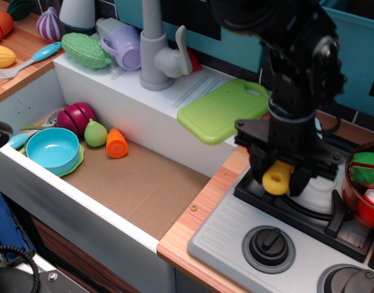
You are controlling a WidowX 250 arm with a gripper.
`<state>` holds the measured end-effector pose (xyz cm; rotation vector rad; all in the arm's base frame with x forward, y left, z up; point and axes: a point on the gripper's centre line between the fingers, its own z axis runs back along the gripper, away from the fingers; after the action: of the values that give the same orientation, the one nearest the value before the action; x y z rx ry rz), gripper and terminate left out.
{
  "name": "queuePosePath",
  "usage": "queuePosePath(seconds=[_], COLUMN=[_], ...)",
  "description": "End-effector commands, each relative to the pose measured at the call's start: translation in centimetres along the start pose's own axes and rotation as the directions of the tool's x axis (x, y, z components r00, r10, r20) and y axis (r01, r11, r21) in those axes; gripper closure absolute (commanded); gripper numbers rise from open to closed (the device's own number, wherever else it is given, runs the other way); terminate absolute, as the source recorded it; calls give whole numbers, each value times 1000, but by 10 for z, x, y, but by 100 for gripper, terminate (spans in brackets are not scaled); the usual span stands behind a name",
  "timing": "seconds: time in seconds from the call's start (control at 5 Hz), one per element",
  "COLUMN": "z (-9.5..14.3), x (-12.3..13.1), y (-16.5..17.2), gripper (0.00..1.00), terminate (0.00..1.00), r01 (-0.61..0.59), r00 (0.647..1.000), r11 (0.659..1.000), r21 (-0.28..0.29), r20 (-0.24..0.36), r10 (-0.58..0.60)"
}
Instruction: Put knife on cutting board
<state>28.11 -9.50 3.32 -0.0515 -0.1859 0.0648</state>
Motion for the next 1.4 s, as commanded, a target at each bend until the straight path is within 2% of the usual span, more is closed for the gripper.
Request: queuePosePath(seconds=[0.0, 0.2, 0.4, 0.6, 1.2], z=[5, 23, 37, 42, 27], x=[3, 7, 16, 25, 46], y=[4, 16, 32, 50, 94], gripper=[100, 100, 100, 100, 100], terminate=[0, 0, 0, 0, 0], r01=[-13, -27, -33, -39, 0], r00=[1000, 1000, 999, 999, 1000], r11=[1000, 994, 990, 989, 985], r21=[23, 102, 136, 146, 175], r20=[19, 15, 6, -12, 22], r10=[13, 26, 32, 42, -4])
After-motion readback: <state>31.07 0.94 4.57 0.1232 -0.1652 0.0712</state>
